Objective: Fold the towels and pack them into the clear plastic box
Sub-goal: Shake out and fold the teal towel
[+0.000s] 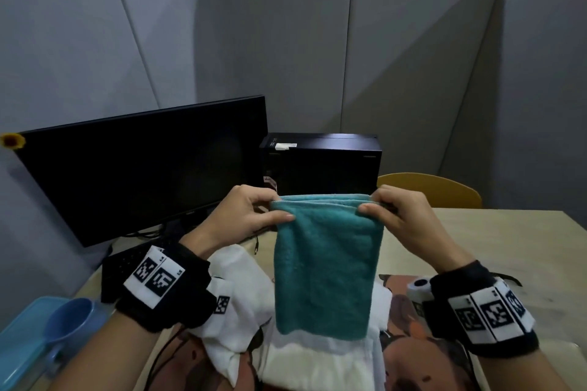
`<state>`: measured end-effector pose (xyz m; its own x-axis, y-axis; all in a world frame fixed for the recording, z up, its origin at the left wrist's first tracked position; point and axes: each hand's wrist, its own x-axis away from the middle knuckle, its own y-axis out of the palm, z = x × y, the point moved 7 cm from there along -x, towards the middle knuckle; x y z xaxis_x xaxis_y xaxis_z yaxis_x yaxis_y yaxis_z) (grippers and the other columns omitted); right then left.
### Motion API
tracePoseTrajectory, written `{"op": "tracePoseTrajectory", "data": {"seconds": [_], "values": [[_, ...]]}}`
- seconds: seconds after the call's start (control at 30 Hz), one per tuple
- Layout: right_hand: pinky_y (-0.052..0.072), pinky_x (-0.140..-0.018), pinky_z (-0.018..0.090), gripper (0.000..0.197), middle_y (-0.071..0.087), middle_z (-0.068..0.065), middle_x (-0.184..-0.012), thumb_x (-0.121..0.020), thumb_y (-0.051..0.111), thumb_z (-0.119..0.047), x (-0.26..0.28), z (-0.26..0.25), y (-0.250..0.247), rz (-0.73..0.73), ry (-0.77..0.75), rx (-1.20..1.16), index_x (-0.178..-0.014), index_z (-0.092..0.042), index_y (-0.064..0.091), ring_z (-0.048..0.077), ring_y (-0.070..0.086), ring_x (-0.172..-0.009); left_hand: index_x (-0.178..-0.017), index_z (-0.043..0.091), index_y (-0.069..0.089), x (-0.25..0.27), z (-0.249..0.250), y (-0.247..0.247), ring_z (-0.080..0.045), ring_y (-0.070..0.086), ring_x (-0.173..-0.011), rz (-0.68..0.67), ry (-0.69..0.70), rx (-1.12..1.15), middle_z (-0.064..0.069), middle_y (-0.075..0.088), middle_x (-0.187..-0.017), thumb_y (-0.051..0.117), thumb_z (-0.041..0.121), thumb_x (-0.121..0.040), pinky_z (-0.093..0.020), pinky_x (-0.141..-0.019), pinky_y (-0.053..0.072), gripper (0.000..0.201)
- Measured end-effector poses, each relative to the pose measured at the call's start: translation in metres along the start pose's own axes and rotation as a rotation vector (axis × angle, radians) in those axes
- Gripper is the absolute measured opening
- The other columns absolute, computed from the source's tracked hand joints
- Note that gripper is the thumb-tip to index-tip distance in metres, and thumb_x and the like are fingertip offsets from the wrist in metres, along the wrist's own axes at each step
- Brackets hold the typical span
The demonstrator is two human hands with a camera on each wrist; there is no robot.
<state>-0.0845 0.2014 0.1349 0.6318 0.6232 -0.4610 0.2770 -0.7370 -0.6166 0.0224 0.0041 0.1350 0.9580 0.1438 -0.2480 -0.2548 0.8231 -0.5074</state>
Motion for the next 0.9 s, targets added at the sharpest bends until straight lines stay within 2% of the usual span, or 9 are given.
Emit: {"op": "tracePoseTrajectory", "data": {"seconds": [0.07, 0.17, 0.33, 0.47, 0.57, 0.63, 0.77, 0.83, 0.9], "values": [[0.038, -0.052, 0.008, 0.018, 0.055, -0.005, -0.066, -0.078, 0.066, -0.028, 0.002, -0.001, 0.000, -0.057, 0.031, -0.111, -0.064, -0.021, 0.058, 0.003, 0.050, -0.060, -0.073, 0.014, 0.071, 0.001, 0.002, -0.002, -0.017, 0.069, -0.075, 0.034, 0.022, 0.097, -0.007, 0.071, -0.079, 0.071, 0.024, -0.069, -0.024, -0.068, 0.056, 0.011], [0.043, -0.057, 0.007, 0.013, 0.061, -0.005, -0.075, -0.081, 0.067, -0.013, 0.003, 0.000, 0.003, -0.138, 0.058, -0.157, -0.072, -0.022, 0.063, -0.003, 0.057, -0.066, -0.075, 0.024, 0.073, 0.000, 0.001, -0.008, -0.019, 0.069, -0.078, 0.090, 0.078, 0.076, -0.007, 0.072, -0.083, 0.072, 0.028, -0.068, -0.030, -0.071, 0.057, 0.008], [0.048, -0.054, 0.013, 0.009, 0.067, 0.003, -0.074, -0.082, 0.066, -0.018, 0.003, 0.007, 0.001, -0.069, 0.118, -0.138, -0.075, -0.012, 0.066, 0.002, 0.060, -0.064, -0.073, 0.027, 0.067, -0.001, 0.005, -0.007, -0.005, 0.064, -0.073, 0.126, 0.155, -0.086, 0.006, 0.067, -0.075, 0.074, 0.018, -0.071, -0.017, -0.066, 0.051, 0.011], [0.050, -0.059, 0.021, 0.010, 0.065, 0.003, -0.076, -0.082, 0.066, -0.018, -0.002, 0.007, -0.004, 0.048, 0.094, -0.069, -0.076, -0.011, 0.064, 0.014, 0.061, -0.069, -0.085, 0.019, 0.072, -0.002, 0.004, -0.005, -0.009, 0.064, -0.078, 0.157, 0.228, -0.391, 0.004, 0.067, -0.084, 0.072, 0.016, -0.077, -0.027, -0.074, 0.054, 0.009], [0.047, -0.067, 0.025, 0.012, 0.058, 0.001, -0.085, -0.085, 0.064, -0.016, -0.017, 0.009, 0.002, 0.130, 0.031, 0.095, -0.080, -0.005, 0.063, 0.018, 0.056, -0.076, -0.097, 0.018, 0.072, -0.017, -0.010, -0.005, -0.016, 0.064, -0.087, 0.208, 0.110, -0.633, 0.004, 0.068, -0.097, 0.066, 0.024, -0.083, -0.036, -0.079, 0.053, 0.016], [0.041, -0.071, 0.021, 0.015, 0.052, -0.001, -0.093, -0.087, 0.061, -0.016, -0.026, 0.012, 0.006, 0.174, 0.031, 0.162, -0.085, -0.002, 0.063, 0.016, 0.052, -0.081, -0.102, 0.019, 0.070, -0.028, -0.023, -0.004, -0.019, 0.063, -0.093, 0.246, -0.003, -0.693, 0.003, 0.067, -0.102, 0.063, 0.025, -0.086, -0.038, -0.081, 0.051, 0.019], [0.037, -0.055, 0.005, 0.010, 0.050, -0.012, -0.069, -0.091, 0.055, -0.014, -0.015, -0.012, 0.003, 0.216, -0.025, 0.039, -0.084, -0.008, 0.057, -0.002, 0.053, -0.064, -0.097, 0.007, 0.071, -0.029, -0.032, -0.001, -0.018, 0.064, -0.075, 0.398, 0.013, -0.420, -0.006, 0.067, -0.088, 0.063, 0.008, -0.084, -0.029, -0.069, 0.054, 0.015], [0.038, -0.056, 0.000, 0.007, 0.050, -0.020, -0.073, -0.090, 0.057, -0.018, 0.005, -0.033, 0.014, 0.116, -0.108, -0.082, -0.084, -0.015, 0.055, -0.013, 0.054, -0.069, -0.091, 0.006, 0.070, -0.012, -0.050, 0.005, -0.014, 0.064, -0.062, 0.446, -0.030, -0.117, -0.008, 0.066, -0.082, 0.062, -0.001, -0.083, -0.021, -0.058, 0.055, 0.014], [0.041, -0.061, 0.000, 0.014, 0.054, -0.021, -0.077, -0.087, 0.059, -0.030, 0.027, -0.041, 0.046, -0.102, -0.141, -0.148, -0.084, -0.017, 0.059, -0.015, 0.055, -0.074, -0.084, 0.015, 0.070, 0.011, -0.090, 0.022, -0.007, 0.066, -0.063, 0.410, -0.143, 0.103, -0.003, 0.068, -0.080, 0.057, -0.008, -0.083, -0.020, -0.061, 0.056, 0.026]]}}
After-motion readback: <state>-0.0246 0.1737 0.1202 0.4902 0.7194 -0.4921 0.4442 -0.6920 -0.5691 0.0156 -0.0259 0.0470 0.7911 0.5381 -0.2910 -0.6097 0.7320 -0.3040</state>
